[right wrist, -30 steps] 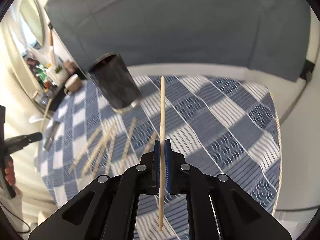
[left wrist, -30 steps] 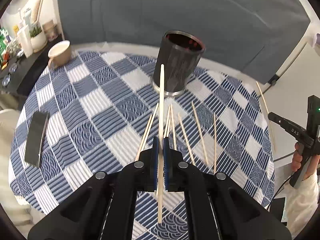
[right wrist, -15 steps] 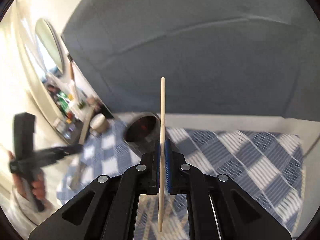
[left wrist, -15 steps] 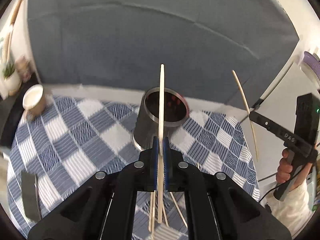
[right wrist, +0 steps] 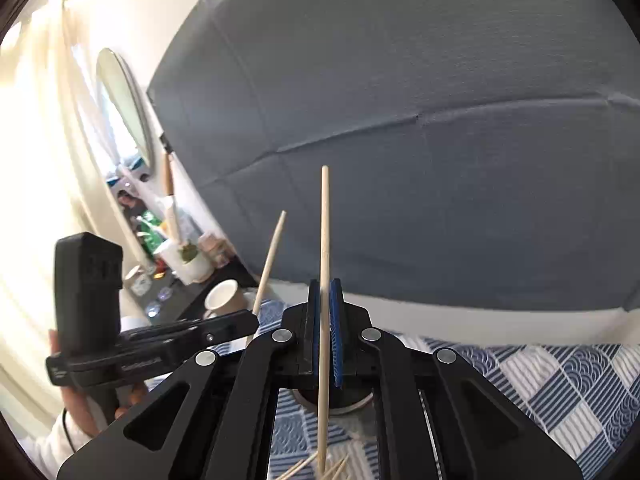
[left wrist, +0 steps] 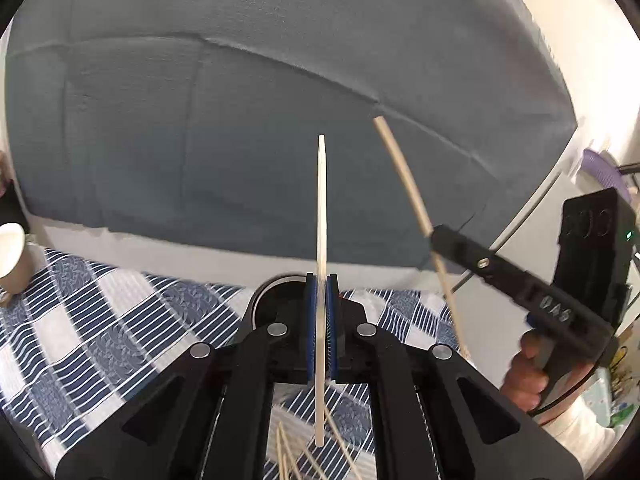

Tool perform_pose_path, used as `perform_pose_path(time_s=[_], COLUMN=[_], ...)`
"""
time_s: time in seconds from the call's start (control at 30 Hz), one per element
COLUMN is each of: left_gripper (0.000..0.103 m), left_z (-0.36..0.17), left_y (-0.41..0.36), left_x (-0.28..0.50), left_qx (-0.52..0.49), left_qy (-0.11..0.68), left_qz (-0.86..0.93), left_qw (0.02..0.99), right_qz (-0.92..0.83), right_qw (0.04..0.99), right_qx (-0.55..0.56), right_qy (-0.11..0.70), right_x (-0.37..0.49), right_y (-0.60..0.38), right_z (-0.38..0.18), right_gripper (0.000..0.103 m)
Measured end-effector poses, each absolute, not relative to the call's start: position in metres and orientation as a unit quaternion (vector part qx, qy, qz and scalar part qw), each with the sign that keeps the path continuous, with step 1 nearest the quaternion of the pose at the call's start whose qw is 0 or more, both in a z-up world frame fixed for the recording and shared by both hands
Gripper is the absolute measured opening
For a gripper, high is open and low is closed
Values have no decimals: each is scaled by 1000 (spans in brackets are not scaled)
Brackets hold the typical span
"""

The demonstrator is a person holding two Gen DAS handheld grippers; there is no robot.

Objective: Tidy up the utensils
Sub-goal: 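Lift both held sticks up over the black cup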

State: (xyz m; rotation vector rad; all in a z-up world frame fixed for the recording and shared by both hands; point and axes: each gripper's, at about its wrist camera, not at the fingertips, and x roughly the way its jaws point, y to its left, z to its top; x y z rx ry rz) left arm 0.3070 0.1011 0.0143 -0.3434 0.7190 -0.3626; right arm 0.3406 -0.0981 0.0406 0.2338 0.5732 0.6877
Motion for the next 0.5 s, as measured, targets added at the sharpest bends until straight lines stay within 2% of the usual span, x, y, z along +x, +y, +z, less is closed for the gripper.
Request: perform_pose_path(time_s=[0.27,0.5], left_gripper=[5,5], left_z=[-8,-12], left_y=[106,113], left_x=[339,343], left_qx=[-191,-209], left_qy=[337,315], left_qz=[-189,-200], left_qw=[902,904], right_qz=[340,343], right_qw=[886,882], right_qx=[125,115], right_qy=[290,302], right_x=[364,346], right_y=[-76,-81], right_z=[10,3], right_gripper=[5,4])
